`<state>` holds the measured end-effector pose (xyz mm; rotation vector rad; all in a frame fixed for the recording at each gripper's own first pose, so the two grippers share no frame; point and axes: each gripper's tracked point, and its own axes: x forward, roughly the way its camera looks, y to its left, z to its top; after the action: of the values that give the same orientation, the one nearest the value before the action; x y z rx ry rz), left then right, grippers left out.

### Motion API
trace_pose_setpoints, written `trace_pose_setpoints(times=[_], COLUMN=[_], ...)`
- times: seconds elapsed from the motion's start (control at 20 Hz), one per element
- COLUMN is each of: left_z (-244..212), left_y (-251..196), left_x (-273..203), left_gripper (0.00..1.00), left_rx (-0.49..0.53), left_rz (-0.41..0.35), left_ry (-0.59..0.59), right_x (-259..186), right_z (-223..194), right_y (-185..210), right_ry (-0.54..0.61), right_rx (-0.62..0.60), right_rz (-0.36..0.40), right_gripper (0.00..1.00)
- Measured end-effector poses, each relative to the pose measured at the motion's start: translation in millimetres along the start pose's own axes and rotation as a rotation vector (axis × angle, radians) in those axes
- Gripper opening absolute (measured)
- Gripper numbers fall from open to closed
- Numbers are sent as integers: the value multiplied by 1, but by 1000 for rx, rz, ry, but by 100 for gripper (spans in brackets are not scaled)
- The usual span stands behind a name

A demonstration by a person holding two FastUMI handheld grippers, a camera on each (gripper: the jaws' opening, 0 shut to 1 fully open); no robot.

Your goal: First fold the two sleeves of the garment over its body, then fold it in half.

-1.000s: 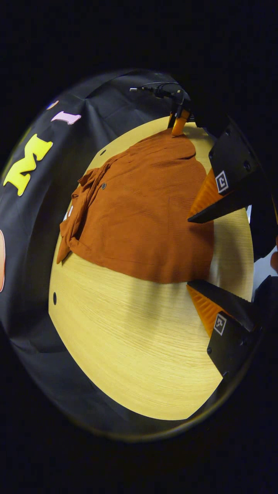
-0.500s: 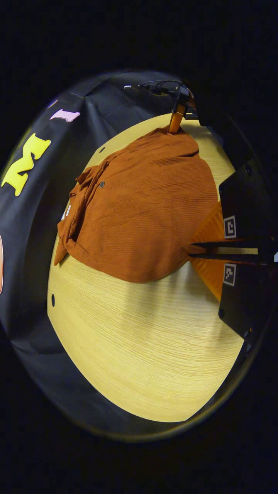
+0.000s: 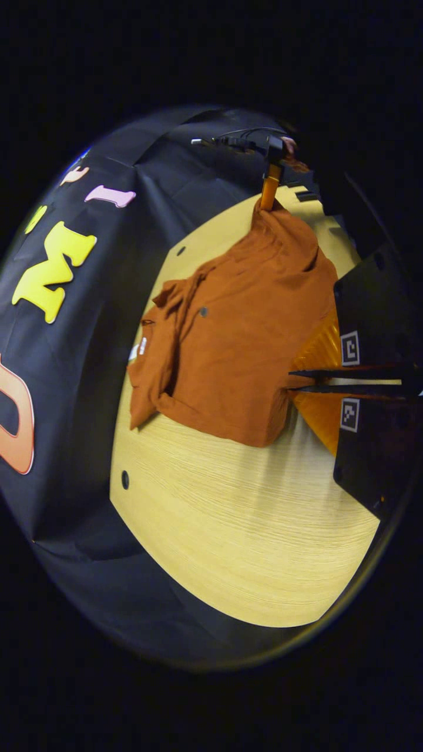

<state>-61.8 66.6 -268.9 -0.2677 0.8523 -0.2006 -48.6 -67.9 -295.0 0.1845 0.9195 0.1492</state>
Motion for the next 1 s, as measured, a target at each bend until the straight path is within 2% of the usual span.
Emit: trace_pose_setpoints(times=[0.25,0.7,0.85,1.0], left_z=[71,250,301,342], left_y=[-12,-16,-14,-9], left_x=[2,30,58,107], left_gripper=[6,6,6,6], left_rx=[10,61,77,121], left_rz=[-29,-58,-79,-83], left_ry=[-110,-305,-333,-331], right_x=[3,43,68,117], right_z=[72,238,290,325], right_y=[16,63,75,86], right_ry=[-90,-263,-320,-338], right_rx=[46,-119,-160,-220], right_rz=[26,106,109,96], right_gripper=[2,1,1,1])
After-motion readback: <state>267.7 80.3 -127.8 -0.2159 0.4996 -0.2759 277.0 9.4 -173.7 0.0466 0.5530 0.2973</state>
